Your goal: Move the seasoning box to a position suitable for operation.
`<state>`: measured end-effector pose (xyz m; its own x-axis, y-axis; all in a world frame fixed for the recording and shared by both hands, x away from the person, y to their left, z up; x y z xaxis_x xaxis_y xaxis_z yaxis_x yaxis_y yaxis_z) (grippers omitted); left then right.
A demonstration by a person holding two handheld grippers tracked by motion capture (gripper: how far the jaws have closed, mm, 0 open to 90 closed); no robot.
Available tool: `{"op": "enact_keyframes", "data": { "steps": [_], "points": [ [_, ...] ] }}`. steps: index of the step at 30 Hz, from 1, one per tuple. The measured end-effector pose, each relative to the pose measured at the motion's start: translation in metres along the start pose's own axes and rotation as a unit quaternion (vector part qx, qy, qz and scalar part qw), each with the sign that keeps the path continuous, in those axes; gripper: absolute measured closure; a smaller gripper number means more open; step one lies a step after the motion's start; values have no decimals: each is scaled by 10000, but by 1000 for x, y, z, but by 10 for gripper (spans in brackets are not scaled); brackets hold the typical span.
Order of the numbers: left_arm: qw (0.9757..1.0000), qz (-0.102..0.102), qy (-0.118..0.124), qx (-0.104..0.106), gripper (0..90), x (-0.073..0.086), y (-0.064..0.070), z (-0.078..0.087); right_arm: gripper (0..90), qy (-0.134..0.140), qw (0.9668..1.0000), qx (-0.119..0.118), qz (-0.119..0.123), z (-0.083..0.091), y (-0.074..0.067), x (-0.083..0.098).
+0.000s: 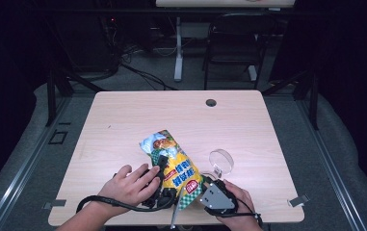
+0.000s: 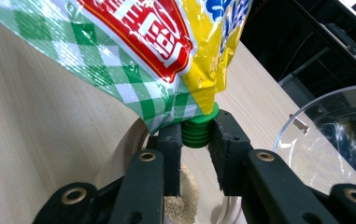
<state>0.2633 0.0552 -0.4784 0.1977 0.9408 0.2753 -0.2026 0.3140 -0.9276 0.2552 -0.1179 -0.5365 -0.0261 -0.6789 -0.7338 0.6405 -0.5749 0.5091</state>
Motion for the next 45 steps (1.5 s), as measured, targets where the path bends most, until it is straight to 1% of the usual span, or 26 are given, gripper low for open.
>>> {"op": "enact_keyframes", "data": {
  "steps": [1, 2, 3, 5, 6, 7, 12, 13, 17, 19, 20, 21, 22, 26, 28, 29, 31, 34, 37, 39, 41, 42, 45],
  "points": [
    [10000, 26, 3, 13, 858, 0, 1, 0, 748, -16, 10000, -11, 14, 0, 0, 0],
    [9999, 90, 32, -30, 859, 1, 1, -1, 748, -21, 10000, -13, 16, 0, 0, 0],
    [9999, 113, 32, -28, 859, 1, 1, -1, 748, -12, 10000, -4, 10, -1, 0, 0],
    [9998, 174, 14, 77, 860, 2, 2, -1, 748, 3, 10000, -4, 4, -1, 0, 0],
    [9998, 172, 43, 75, 861, 3, 2, -1, 747, -6, 10000, 1, 16, 0, 0, -1],
    [9996, 244, 36, 136, 863, 4, 5, -2, 747, 2, 10000, 4, 16, 0, 0, -1],
    [9989, 403, 80, 220, 866, 5, 9, -3, 746, -2, 10000, 1, 40, -1, 0, -1],
    [9988, 404, 73, 251, 867, 6, 9, -4, 745, -4, 10000, 6, 43, -1, 0, -1],
    [9974, 607, 125, 354, 869, 7, 13, -6, 744, 0, 10000, 5, 46, -1, 0, 0],
    [9971, 639, 130, 400, 869, 8, 13, -6, 744, -1, 10000, -4, 47, -1, -1, 0],
    [9966, 685, 130, 444, 869, 8, 14, -6, 743, 4, 10000, 2, 44, -1, -1, 0],
    [9963, 731, 145, 436, 869, 8, 14, -6, 743, 5, 10000, 13, 41, -1, -1, -1],
    [9961, 735, 147, 455, 870, 9, 14, -6, 743, 6, 10000, 12, 36, 0, 0, 0],
    [9938, 941, 207, 554, 872, 9, 16, -9, 742, -2, 10000, 4, 17, 0, 1, 0],
    [9932, 994, 219, 568, 872, 9, 16, -9, 741, 19, 10000, 16, -6, 0, 1, 0],
    [9922, 1068, 224, 601, 872, 9, 17, -9, 741, 22, 10000, 8, -11, 0, 1, 0],
    [9916, 1098, 224, 643, 872, 9, 18, -10, 740, 17, 10000, 11, -9, 0, 2, 0],
    [9895, 1254, 250, 677, 872, 10, 21, -10, 739, 2, 10000, 0, -1, 0, 2, 0],
    [9889, 1281, 260, 704, 873, 12, 22, -10, 738, 21, 10000, 4, -4, 0, 1, 0],
    [9878, 1367, 261, 704, 873, 12, 23, -10, 736, 32, 10000, 7, -12, 0, 1, 0],
    [9876, 1367, 278, 723, 874, 12, 23, -10, 735, 50, 10000, 1, -32, -1, 1, -1],
    [9870, 1413, 279, 711, 874, 13, 23, -10, 735, 37, 10000, 4, -23, 0, 1, -1],
    [9865, 1441, 296, 720, 874, 13, 23, -10, 732, 58, 10000, 25, -25, 0, 2, -1]
  ]
}}
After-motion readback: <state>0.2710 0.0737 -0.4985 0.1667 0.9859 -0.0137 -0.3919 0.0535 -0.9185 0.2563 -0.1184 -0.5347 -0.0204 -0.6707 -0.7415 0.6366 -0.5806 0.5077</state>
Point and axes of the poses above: each handheld gripper's, and its own axes: z roughly backward along the jaws, x roughly out of its underside, y roughly to its right, the point moved 4 cm from there along -z, roughly forward along the jaws
